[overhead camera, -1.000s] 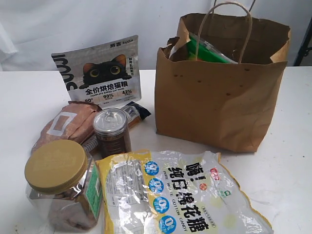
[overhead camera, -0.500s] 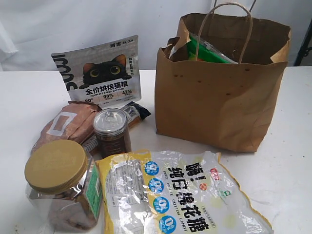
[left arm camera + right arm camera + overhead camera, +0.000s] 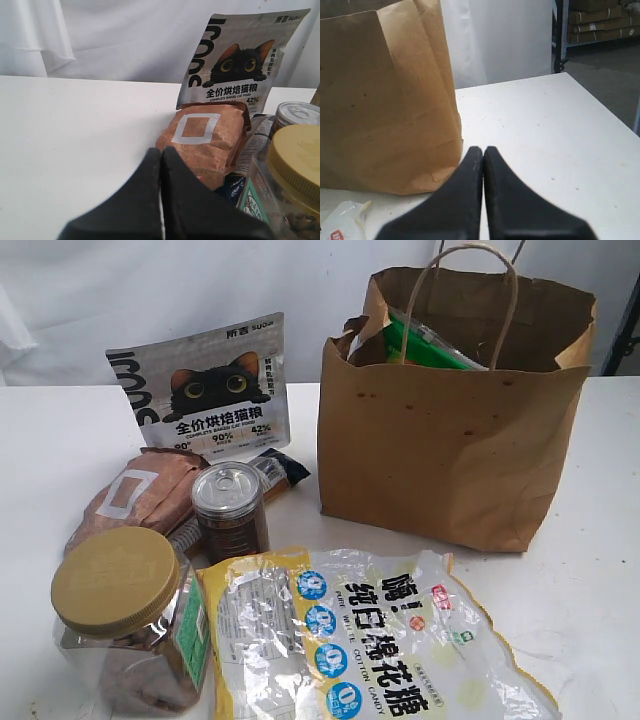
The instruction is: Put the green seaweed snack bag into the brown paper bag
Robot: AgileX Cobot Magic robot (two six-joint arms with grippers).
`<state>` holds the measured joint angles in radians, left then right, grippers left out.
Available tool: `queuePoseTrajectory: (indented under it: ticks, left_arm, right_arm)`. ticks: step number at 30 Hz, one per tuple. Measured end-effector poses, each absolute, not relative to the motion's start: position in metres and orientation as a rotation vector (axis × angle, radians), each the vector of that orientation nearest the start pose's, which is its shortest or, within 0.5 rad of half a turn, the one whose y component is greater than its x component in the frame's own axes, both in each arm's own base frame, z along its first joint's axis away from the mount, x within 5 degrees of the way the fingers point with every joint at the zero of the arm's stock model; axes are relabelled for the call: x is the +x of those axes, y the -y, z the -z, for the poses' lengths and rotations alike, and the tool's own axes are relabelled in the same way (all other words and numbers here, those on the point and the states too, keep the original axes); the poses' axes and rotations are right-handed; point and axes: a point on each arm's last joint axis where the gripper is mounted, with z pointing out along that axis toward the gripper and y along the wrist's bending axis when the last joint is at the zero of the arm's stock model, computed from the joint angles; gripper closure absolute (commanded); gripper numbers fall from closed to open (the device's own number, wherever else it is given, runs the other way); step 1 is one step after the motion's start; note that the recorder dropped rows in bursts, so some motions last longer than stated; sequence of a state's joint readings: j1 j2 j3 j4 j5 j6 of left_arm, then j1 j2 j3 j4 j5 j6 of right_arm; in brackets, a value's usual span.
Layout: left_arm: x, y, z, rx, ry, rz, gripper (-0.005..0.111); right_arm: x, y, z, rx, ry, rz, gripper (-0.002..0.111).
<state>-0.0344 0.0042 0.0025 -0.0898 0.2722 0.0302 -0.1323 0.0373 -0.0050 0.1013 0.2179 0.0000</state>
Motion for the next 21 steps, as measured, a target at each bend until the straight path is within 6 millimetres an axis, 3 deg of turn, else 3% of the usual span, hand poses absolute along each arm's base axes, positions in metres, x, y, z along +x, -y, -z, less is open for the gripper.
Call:
queuePoseTrajectory:
  ticks: [21]
  left_arm:
    - [0.0551, 0.0041, -0.1876, -0.002, -1.762, 0.087, 0.107]
  right_arm:
    - [0.0542, -0.0017, -0.1845, 0.037, -1.813, -0.056, 0.108]
